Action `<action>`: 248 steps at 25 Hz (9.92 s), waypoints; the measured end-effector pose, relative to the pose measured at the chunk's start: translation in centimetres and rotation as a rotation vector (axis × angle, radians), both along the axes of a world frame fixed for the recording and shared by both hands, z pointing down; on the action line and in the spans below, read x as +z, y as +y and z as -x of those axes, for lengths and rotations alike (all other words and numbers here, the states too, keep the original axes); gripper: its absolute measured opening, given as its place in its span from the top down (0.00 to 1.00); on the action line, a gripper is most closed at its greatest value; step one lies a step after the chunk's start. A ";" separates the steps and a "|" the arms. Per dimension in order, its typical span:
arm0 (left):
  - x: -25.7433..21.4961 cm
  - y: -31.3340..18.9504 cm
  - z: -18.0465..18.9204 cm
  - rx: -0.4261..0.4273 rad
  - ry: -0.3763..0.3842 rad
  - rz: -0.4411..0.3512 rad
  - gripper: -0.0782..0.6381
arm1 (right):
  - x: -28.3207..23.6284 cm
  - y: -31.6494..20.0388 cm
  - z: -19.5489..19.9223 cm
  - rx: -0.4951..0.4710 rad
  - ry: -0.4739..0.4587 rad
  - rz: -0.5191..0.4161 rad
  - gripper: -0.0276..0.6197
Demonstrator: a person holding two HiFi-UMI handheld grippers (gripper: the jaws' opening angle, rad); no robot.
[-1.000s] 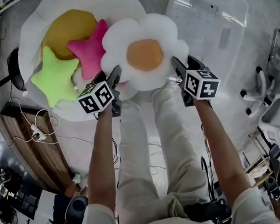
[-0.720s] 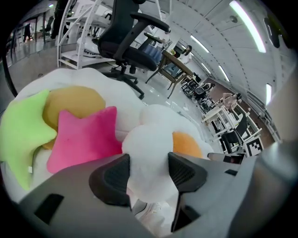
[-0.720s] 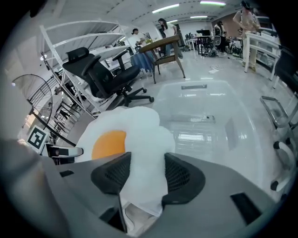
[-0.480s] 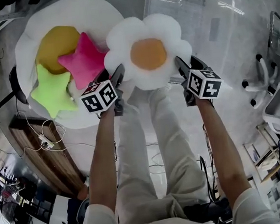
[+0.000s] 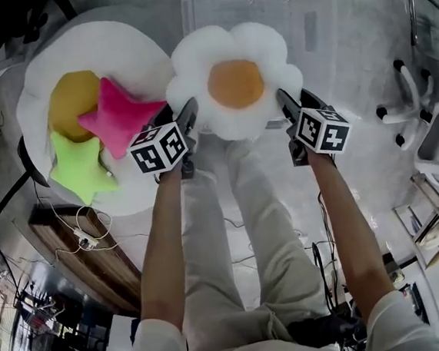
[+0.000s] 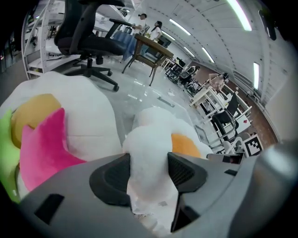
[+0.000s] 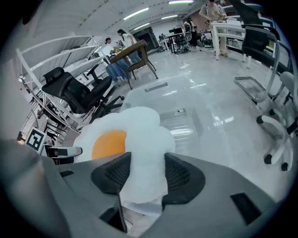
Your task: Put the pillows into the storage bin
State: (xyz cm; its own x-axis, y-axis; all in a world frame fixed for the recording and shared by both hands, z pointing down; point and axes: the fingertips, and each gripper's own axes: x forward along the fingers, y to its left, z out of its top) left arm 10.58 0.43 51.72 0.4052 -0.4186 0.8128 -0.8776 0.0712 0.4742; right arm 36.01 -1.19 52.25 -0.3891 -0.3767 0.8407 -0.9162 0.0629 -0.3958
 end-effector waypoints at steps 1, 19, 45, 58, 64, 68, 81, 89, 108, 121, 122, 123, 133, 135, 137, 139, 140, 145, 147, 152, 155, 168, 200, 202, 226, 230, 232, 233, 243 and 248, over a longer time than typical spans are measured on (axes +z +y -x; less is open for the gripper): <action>0.2 -0.3 -0.7 0.016 0.001 0.001 0.54 | 0.2 0.0 -0.7 0.015 0.000 0.003 0.61; 0.7 -5.8 -7.0 0.148 -0.008 -0.081 0.55 | 1.5 -1.1 -7.2 0.230 -0.022 -0.013 0.59; 1.4 -2.2 -4.8 0.255 -0.074 -0.080 0.21 | 3.2 0.2 -2.6 0.088 0.019 0.064 0.54; -0.3 3.0 4.6 0.146 -0.081 -0.071 0.21 | 1.4 1.4 8.5 -0.111 -0.017 0.059 0.53; -0.5 6.5 9.4 0.062 -0.081 -0.052 0.21 | 0.4 2.2 14.1 -0.232 -0.016 0.051 0.53; 0.0 8.8 12.5 0.007 -0.073 -0.032 0.21 | 0.2 2.9 18.0 -0.343 0.005 0.038 0.52; 2.4 16.2 21.8 -0.040 -0.095 0.029 0.21 | 0.8 6.4 29.7 -0.599 0.051 0.017 0.51; 4.2 18.9 25.7 -0.051 -0.093 0.066 0.21 | 1.9 8.4 34.6 -0.853 0.149 -0.050 0.48; 10.5 22.6 29.9 0.131 -0.122 0.186 0.21 | 5.9 10.0 41.2 -1.357 0.355 -0.251 0.41; 15.7 22.4 32.2 0.320 -0.217 0.227 0.20 | 10.8 10.1 40.9 -1.543 0.504 -0.326 0.36; 16.1 22.2 32.2 0.345 -0.235 0.227 0.20 | 11.2 9.9 40.9 -1.550 0.518 -0.333 0.36; 16.4 22.1 32.2 0.367 -0.246 0.227 0.20 | 11.5 9.7 41.1 -1.557 0.530 -0.338 0.35; 18.8 21.3 31.4 0.353 -0.233 0.231 0.20 | 13.4 9.8 41.4 -1.676 0.495 -0.298 0.37; 19.1 21.2 31.4 0.374 -0.249 0.232 0.20 | 13.6 9.7 41.5 -1.687 0.491 -0.305 0.37; 19.2 20.7 31.5 0.381 -0.262 0.231 0.20 | 13.7 9.4 41.6 -1.692 0.500 -0.318 0.37; 19.1 20.6 31.3 0.402 -0.266 0.233 0.20 | 13.8 9.7 41.5 -1.696 0.508 -0.318 0.36; 19.2 20.6 31.2 0.421 -0.268 0.234 0.19 | 13.9 9.9 41.4 -1.700 0.511 -0.313 0.36; 19.7 19.7 31.0 0.448 -0.252 0.228 0.19 | 14.4 9.8 41.4 -1.717 0.529 -0.291 0.36; 19.9 19.6 30.8 0.463 -0.252 0.229 0.18 | 14.5 9.8 41.3 -1.717 0.529 -0.292 0.36; 20.7 19.8 30.9 0.485 -0.271 0.248 0.20 | 14.6 10.0 41.5 -1.692 0.489 -0.318 0.37; 20.6 19.7 30.5 0.484 -0.266 0.256 0.22 | 14.5 10.0 41.2 -1.669 0.481 -0.346 0.38; 19.2 19.9 30.7 0.495 -0.296 0.272 0.31 | 13.8 10.1 41.2 -1.683 0.501 -0.372 0.43; 13.6 17.9 28.4 0.541 -0.332 0.253 0.32 | 9.9 8.7 38.1 -1.684 0.453 -0.321 0.45; 13.1 17.9 28.0 0.546 -0.334 0.255 0.32 | 9.4 8.7 37.6 -1.677 0.450 -0.317 0.45; 6.2 16.9 24.0 0.588 -0.404 0.232 0.33 | 3.3 8.8 32.8 -1.588 0.417 -0.343 0.45; 5.0 15.9 21.9 0.607 -0.411 0.223 0.33 | 2.4 8.2 30.5 -1.568 0.408 -0.341 0.45; 4.6 15.5 20.9 0.618 -0.414 0.222 0.33 | 2.0 7.9 29.4 -1.557 0.405 -0.338 0.45; 4.4 15.1 20.4 0.625 -0.415 0.221 0.33 | 1.8 7.7 28.8 -1.550 0.406 -0.336 0.45; 4.0 12.0 14.2 0.703 -0.429 0.212 0.33 | 1.5 6.0 22.0 -1.464 0.422 -0.307 0.45; 3.4 10.2 12.4 0.750 -0.454 0.195 0.33 | 0.9 5.3 19.7 -1.402 0.418 -0.312 0.45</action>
